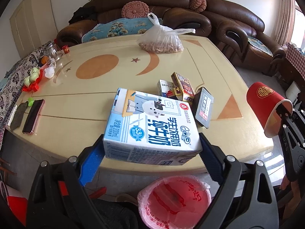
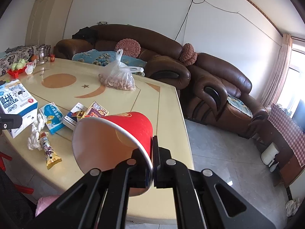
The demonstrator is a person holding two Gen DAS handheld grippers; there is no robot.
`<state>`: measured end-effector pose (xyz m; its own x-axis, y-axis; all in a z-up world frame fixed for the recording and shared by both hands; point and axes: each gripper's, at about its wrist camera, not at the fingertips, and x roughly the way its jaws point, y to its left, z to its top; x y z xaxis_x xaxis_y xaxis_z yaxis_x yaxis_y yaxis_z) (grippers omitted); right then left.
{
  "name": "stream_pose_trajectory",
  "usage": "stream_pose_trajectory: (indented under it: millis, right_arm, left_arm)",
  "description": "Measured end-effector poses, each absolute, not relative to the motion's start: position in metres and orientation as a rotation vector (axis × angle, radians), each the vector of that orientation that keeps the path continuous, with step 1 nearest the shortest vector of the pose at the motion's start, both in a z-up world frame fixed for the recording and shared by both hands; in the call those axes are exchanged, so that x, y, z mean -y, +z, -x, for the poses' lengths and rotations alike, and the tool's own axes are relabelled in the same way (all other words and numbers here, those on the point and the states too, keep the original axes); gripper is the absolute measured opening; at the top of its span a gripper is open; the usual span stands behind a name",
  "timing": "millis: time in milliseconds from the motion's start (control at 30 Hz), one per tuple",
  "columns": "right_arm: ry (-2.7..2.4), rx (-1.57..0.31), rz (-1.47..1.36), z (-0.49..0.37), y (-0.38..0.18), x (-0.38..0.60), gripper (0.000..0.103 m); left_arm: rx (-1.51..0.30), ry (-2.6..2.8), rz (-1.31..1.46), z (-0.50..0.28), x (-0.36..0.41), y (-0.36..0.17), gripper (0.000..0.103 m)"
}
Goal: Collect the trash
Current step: 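Lift the milk carton and red cup and carry both over the pink bin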
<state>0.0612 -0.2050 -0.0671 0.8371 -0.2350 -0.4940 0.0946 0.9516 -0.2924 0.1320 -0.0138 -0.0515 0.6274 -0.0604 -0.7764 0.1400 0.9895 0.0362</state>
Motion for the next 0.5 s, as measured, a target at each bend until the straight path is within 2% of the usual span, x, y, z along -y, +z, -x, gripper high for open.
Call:
stream_pose_trajectory:
  millis: [500]
  right_arm:
    - [-0.139, -0.556, 0.274, 0.006, -0.045, 0.168, 0.003]
  left_arm:
    - [-0.873, -0.12, -0.097, -0.075, -0.02, -0.049, 0.09]
